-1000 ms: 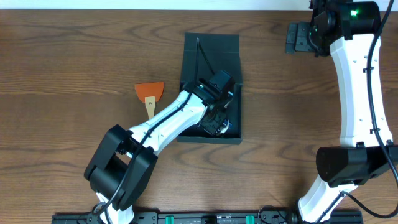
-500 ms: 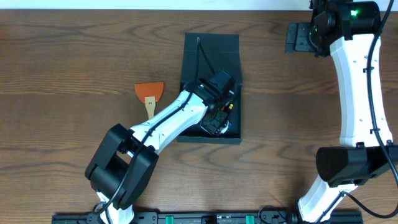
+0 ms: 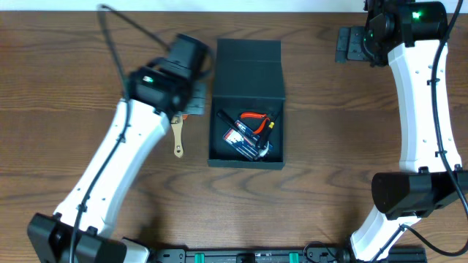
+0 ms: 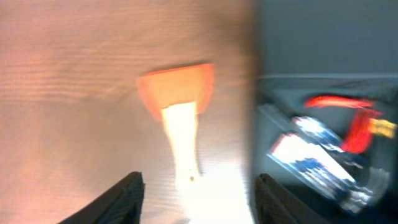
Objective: Pack container
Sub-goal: 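Move the left gripper to the orange scraper and grasp its handle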
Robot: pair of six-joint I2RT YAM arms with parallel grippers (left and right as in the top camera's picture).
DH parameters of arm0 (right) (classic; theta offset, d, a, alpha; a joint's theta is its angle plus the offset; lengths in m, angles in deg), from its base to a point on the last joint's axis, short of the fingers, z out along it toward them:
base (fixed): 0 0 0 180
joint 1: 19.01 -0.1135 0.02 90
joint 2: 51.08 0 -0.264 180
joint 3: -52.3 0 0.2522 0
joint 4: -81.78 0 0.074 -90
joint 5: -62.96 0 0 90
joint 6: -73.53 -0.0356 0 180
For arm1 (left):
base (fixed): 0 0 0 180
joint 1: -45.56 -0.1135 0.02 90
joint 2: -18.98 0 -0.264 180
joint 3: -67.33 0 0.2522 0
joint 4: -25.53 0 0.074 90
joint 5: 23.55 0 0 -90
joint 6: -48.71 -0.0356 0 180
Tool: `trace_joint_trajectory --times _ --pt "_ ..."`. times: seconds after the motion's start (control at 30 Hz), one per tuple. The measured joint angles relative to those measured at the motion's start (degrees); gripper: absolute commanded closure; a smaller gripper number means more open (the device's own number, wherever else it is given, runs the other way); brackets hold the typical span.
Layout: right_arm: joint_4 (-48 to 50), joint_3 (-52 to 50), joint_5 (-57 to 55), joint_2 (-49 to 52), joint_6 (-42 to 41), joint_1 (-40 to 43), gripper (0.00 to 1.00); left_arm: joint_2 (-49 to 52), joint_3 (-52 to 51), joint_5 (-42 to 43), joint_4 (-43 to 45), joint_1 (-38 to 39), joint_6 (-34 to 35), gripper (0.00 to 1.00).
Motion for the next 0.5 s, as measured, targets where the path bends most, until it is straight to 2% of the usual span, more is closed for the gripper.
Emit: trace_joint_trajectory --times 0.2,0.37,0.5 --pt "0.0 0.0 0.0 0.0 0.0 0.0 0.01 2.2 -4.9 -1.7 -0.6 -9.0 3.8 0.43" --pt "0.0 0.0 0.0 0.0 0.0 0.0 0.01 4.9 -12.8 -0.7 7.2 -11.2 3.7 0.43" --pt "0.0 0.0 0.0 0.0 0.0 0.0 0.01 8.9 -17.3 3.3 14.8 -11.2 1.0 0.43"
